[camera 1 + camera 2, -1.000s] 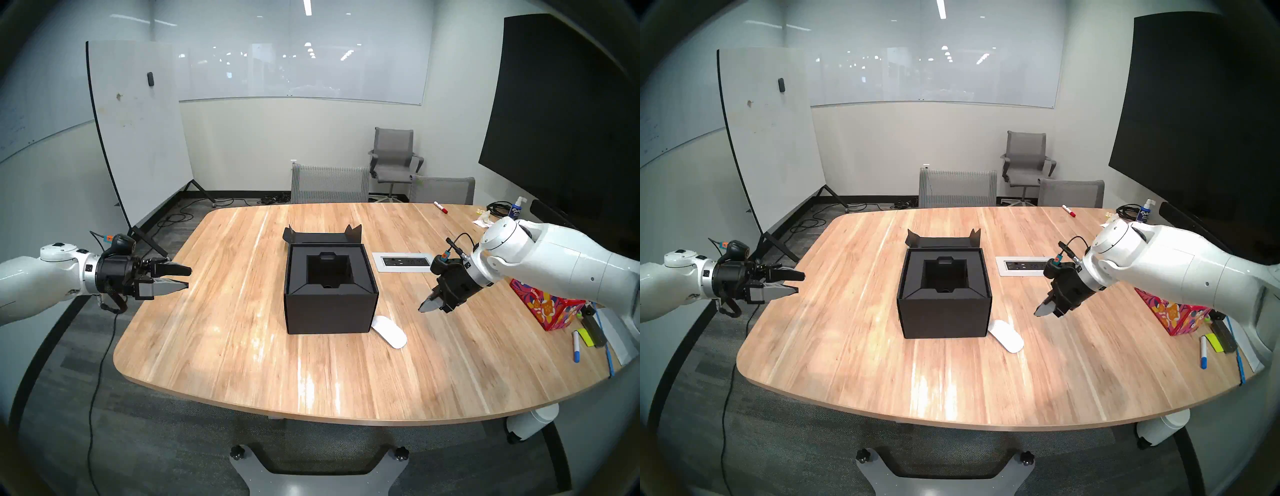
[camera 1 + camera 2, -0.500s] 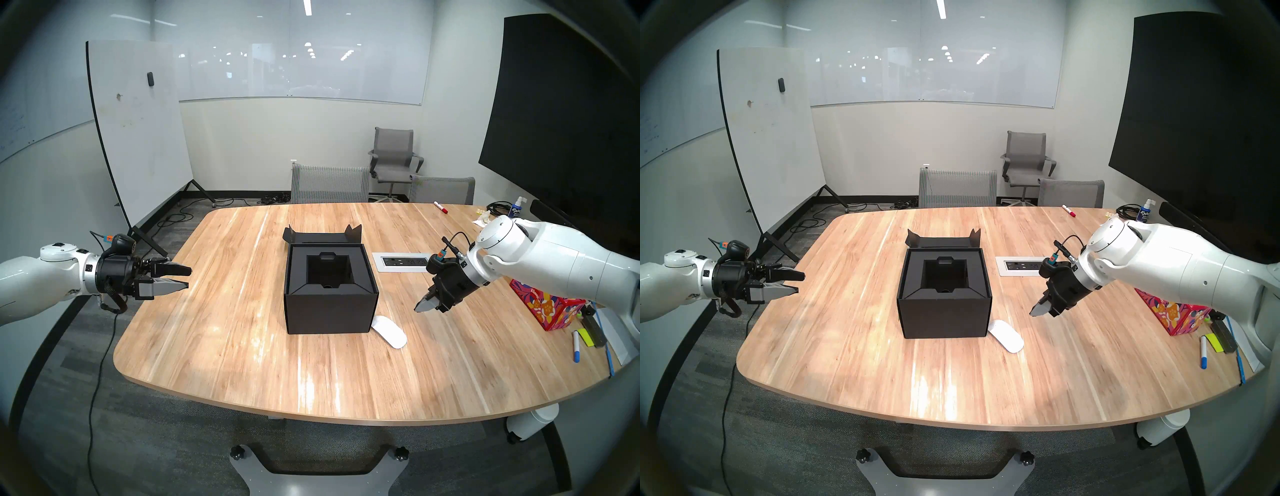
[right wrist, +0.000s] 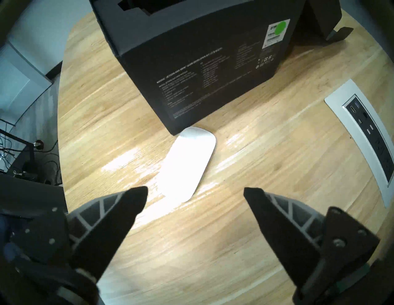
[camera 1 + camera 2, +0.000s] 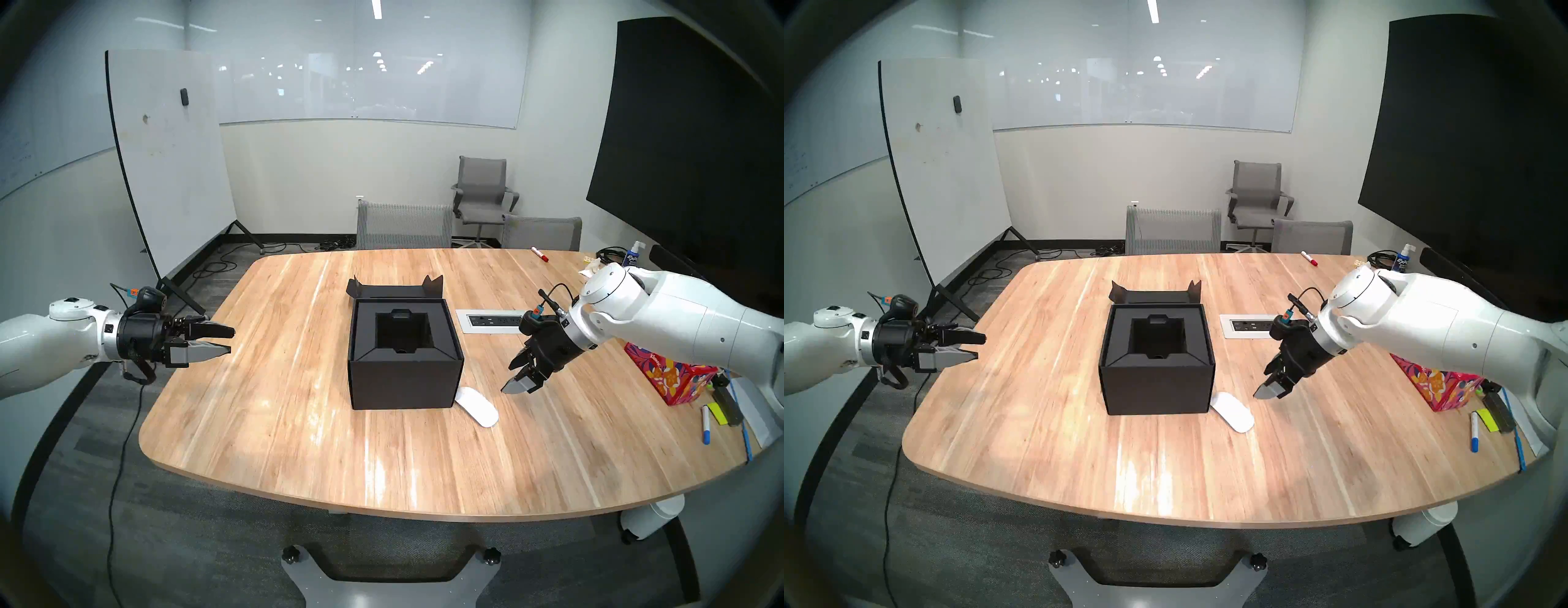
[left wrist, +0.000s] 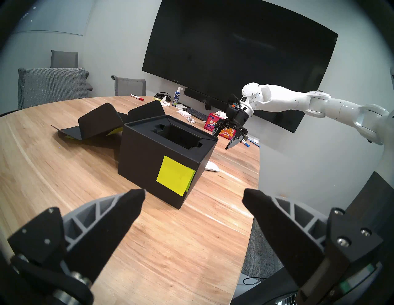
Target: Open the box and place the mouse inside
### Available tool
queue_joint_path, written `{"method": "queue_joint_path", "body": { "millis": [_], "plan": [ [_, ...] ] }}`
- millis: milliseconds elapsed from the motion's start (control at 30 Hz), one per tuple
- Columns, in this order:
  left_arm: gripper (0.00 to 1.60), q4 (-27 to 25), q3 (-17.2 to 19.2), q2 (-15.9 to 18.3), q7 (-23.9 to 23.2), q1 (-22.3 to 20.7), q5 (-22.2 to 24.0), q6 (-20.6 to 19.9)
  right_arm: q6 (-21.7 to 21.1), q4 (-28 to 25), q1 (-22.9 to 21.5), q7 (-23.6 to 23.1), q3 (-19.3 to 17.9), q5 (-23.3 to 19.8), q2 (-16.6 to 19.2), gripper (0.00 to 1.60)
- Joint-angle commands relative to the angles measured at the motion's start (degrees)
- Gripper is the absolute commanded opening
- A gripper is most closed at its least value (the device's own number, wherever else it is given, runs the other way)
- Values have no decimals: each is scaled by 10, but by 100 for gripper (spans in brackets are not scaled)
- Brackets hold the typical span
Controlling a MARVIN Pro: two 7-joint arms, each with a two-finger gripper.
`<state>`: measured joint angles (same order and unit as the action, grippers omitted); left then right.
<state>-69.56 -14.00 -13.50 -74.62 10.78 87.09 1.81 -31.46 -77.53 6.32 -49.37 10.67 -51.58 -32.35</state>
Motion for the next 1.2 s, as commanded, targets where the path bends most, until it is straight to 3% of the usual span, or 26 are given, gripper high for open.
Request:
{"method": "queue_joint_path", "body": {
  "millis": [0,533,1167],
  "plan": [
    [160,-1,6,-1,0,-7,5,-1,1,-7,-4,7,-11,-10,-3,160],
    [160,-1,7,-1,0,-6,5,-1,-26,8,7,12,-8,-31,-38,160],
    [160,-1,7,-1,0,-6,5,-1,-14,54,22,-10,-6,-35,-71,160]
  ]
}}
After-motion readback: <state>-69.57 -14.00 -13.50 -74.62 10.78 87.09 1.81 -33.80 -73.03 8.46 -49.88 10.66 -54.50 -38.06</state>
